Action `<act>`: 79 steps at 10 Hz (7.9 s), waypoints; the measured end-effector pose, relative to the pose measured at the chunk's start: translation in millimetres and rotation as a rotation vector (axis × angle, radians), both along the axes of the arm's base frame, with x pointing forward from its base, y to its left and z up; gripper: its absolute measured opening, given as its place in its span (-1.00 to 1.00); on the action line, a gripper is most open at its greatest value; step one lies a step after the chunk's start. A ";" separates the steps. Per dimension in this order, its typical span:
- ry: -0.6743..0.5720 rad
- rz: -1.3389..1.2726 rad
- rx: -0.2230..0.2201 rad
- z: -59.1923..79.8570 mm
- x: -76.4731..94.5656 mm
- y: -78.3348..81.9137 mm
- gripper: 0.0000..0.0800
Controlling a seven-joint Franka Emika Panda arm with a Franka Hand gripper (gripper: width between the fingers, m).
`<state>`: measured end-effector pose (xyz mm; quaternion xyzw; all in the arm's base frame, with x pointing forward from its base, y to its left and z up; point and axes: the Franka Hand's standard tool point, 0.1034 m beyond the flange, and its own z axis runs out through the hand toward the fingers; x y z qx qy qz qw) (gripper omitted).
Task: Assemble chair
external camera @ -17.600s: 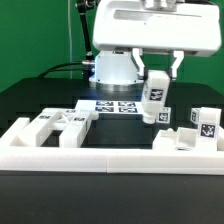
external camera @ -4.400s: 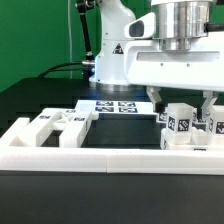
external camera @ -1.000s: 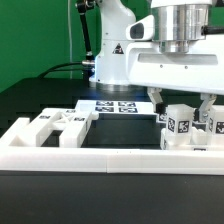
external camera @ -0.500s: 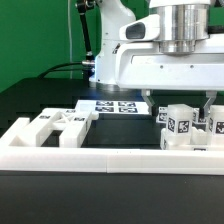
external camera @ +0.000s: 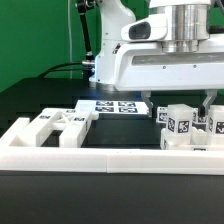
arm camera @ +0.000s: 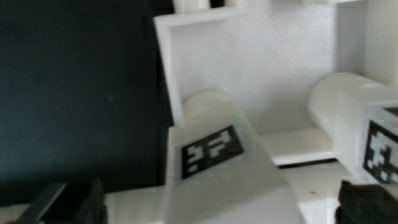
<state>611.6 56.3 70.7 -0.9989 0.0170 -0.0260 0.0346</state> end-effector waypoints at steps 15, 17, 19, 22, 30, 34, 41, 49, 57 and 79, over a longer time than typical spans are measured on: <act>0.056 -0.856 0.049 -1.3 -0.4 4.4 -0.27; 0.071 -1.028 0.062 -1.1 0.1 4.5 -0.27; 0.083 -1.156 0.068 -1.2 0.3 5.5 -0.27; 0.081 -1.115 0.065 -1.2 0.2 5.5 -0.06; 0.017 -0.261 0.015 -0.2 -0.9 2.0 0.62; -0.008 0.129 -0.021 0.0 0.1 1.0 0.62; -0.011 0.248 -0.050 -0.4 -0.2 0.1 -0.28; 0.020 -0.381 -0.034 -0.5 -0.8 -8.8 -0.27; 0.014 -0.436 -0.026 14.3 -8.2 -10.1 0.61; -0.033 -0.302 -0.051 -51.0 -45.0 -3.5 0.62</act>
Offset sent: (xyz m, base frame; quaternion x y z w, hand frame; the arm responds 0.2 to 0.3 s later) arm 0.0000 0.0000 0.0000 0.0000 0.0000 0.0000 1.0000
